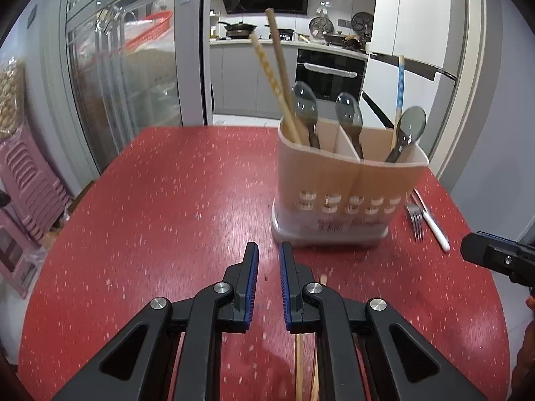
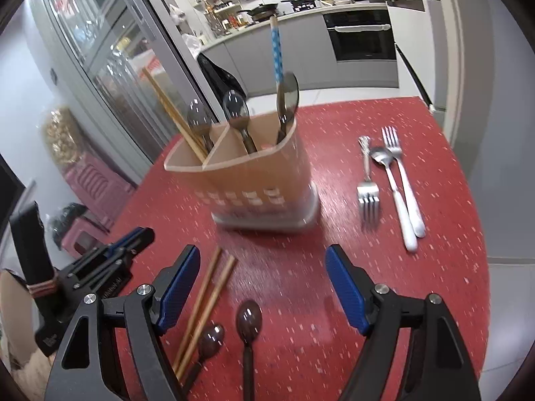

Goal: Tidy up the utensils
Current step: 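Withdraw both open tools back over the remaining spoons and chopsticks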

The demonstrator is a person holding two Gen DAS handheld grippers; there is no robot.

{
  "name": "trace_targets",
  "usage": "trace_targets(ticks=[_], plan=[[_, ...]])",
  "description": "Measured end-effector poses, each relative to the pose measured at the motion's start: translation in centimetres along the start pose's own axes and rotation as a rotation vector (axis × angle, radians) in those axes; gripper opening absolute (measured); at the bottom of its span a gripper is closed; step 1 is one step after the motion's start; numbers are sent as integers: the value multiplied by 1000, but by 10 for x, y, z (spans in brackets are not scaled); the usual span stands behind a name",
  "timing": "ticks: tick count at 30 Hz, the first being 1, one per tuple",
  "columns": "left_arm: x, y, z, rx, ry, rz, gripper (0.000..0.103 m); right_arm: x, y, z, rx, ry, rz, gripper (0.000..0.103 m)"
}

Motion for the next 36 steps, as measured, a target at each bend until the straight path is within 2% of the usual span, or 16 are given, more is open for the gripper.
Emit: trace_targets(ticks=[7, 9, 10, 11, 14, 15, 17, 22, 28, 33, 36], plan=[[-19, 2, 6, -36, 22, -29, 37, -22, 9, 6, -40, 20, -6, 82], [-22, 3, 10, -45, 24, -35, 90, -26, 13, 7, -52, 20, -1, 82], [-24, 5, 12, -26, 20, -27, 103, -27, 15, 8, -62, 20, 3, 82], [-26, 7, 16, -20, -3, -26, 103, -28, 14, 8, -67, 19, 4, 83], [-33, 9, 19, -27, 2, -38, 103, -33, 14, 9, -74, 23, -12, 84], [-34, 10, 18, -26, 3, -37, 103, -35, 12, 8, -72, 28, -24, 88], [-37, 13, 17, -25, 10, -32, 103, -38, 10, 6, -69, 39, -44, 103], [-43, 27, 16, -25, 30, -14, 103, -44, 13, 8, -73, 9, -38, 103], [-50, 37, 18, -5, 33, -9, 103, -45, 19, 3, -91, 48, -15, 103], [-62, 46, 8, -32, 106, 24, 103, -53, 16, -1, -78, 85, -29, 103], [-72, 47, 3, -34, 139, 12, 103, -62, 12, -6, -75, 110, -38, 103]])
Point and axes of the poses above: each gripper's, at about its wrist camera, not at the fingertips, and z roughly against the way its jaws point, y to its left, x to its top, the point moved 3 cm from there along -z, roughly the way its jaws point, and after that the axes turned 6 degrees about y, right-handed, at the moved point
